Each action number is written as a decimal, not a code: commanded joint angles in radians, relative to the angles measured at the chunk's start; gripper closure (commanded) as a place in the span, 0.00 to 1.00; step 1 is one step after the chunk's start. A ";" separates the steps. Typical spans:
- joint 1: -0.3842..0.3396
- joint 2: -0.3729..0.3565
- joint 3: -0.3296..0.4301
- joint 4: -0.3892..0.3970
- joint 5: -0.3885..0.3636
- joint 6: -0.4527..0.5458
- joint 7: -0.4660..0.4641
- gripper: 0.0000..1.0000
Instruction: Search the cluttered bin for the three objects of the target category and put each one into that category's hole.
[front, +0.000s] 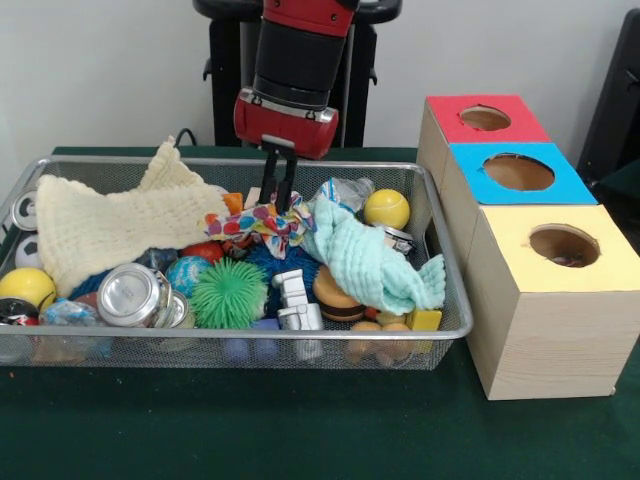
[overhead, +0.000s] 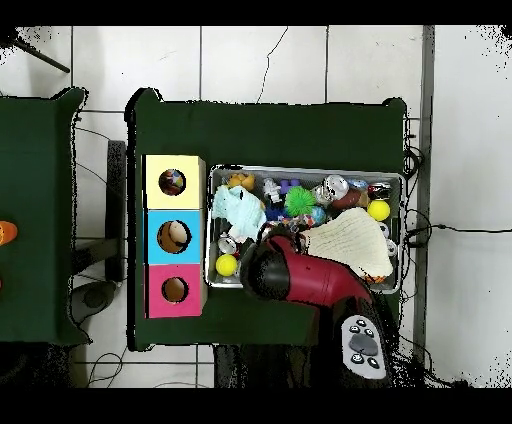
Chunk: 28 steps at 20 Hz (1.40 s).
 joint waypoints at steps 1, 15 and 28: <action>0.026 -0.020 -0.001 0.074 0.061 0.132 0.195 1.00; 0.119 -0.185 -0.065 0.093 0.139 0.325 0.199 1.00; 0.209 -0.225 -0.102 -0.016 0.167 0.489 0.198 1.00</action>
